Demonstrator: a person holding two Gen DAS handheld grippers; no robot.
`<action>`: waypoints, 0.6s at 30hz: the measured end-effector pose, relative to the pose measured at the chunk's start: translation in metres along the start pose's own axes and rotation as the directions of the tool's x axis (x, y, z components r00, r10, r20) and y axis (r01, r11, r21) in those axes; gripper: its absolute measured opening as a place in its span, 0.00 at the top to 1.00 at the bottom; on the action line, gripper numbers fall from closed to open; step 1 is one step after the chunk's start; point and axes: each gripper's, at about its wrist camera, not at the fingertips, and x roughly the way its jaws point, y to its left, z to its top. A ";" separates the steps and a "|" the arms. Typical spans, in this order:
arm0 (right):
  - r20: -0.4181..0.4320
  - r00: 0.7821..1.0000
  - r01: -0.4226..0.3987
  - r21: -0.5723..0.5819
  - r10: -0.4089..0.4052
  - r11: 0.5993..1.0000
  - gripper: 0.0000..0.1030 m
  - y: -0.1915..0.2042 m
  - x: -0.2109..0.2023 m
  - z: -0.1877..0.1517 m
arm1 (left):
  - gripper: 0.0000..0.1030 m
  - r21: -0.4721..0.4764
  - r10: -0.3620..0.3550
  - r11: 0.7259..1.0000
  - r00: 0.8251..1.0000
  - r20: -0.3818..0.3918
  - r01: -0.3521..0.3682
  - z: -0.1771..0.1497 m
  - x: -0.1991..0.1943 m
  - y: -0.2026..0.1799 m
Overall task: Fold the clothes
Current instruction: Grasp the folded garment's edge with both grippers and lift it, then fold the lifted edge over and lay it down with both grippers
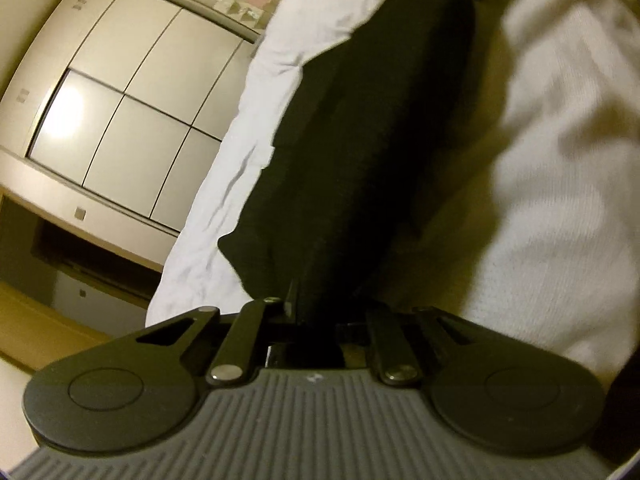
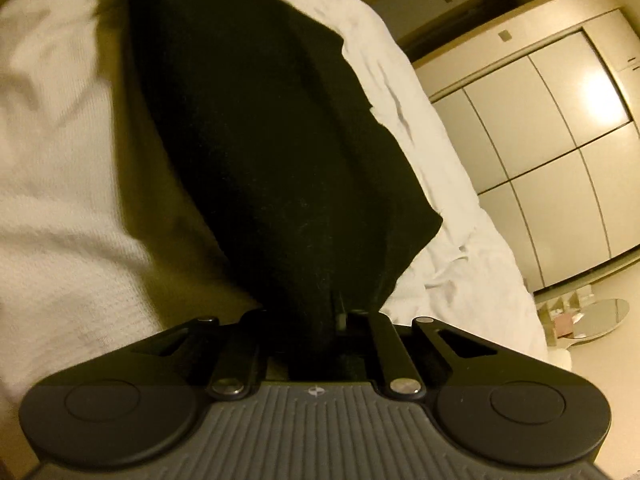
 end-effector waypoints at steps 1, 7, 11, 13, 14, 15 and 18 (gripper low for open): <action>0.004 1.000 -0.013 0.005 0.013 1.000 0.92 -0.003 -0.007 0.001 | 0.90 -0.020 -0.001 1.000 1.000 0.003 0.001 0.002 -0.007 0.004; 0.011 0.995 -0.104 0.017 0.103 0.994 0.92 0.000 -0.059 0.002 | 0.90 -0.097 -0.024 0.995 1.000 0.013 0.025 0.006 -0.060 0.010; -0.001 0.988 -0.154 0.024 0.154 0.988 0.91 0.020 -0.101 -0.005 | 0.90 -0.121 -0.045 0.992 0.999 0.015 0.046 0.004 -0.114 -0.004; -0.007 0.984 -0.178 0.036 0.178 0.983 0.91 0.031 -0.124 -0.011 | 0.90 -0.124 -0.058 0.991 0.998 0.012 0.059 0.003 -0.137 -0.012; -0.009 0.982 -0.188 0.043 0.189 0.981 0.91 0.036 -0.136 -0.014 | 0.90 -0.123 -0.065 0.990 0.998 0.009 0.066 0.002 -0.150 -0.017; -0.009 0.979 -0.201 0.051 0.202 0.978 0.91 0.040 -0.147 -0.016 | 0.90 -0.120 -0.072 0.990 0.997 0.005 0.072 0.001 -0.161 -0.021; -0.004 0.969 -0.245 0.056 0.246 0.968 0.91 0.046 -0.174 -0.017 | 0.90 -0.104 -0.085 0.991 0.996 0.004 0.085 0.002 -0.183 -0.020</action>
